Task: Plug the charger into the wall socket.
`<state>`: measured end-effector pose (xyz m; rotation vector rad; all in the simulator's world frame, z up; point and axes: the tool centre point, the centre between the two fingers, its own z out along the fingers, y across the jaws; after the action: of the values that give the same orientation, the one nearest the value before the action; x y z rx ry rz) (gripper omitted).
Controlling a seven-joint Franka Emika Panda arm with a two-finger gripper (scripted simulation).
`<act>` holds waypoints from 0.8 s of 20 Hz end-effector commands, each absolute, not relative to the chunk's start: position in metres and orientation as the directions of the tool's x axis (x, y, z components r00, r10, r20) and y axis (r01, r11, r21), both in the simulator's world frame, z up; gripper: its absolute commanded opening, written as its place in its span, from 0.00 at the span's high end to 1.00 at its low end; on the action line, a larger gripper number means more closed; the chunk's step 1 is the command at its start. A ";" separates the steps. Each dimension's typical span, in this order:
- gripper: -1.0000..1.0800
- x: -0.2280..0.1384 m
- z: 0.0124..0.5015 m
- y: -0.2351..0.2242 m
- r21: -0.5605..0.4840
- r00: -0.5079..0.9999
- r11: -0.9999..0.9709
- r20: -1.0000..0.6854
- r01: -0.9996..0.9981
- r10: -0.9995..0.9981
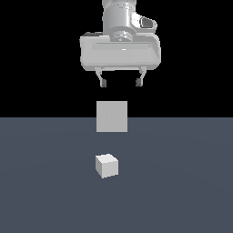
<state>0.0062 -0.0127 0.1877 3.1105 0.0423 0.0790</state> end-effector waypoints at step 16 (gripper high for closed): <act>0.04 -0.017 0.161 -0.002 0.018 0.988 -0.992 0.088 0.125 0.126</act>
<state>-0.0123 -0.0042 0.1657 3.1185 0.1685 0.1287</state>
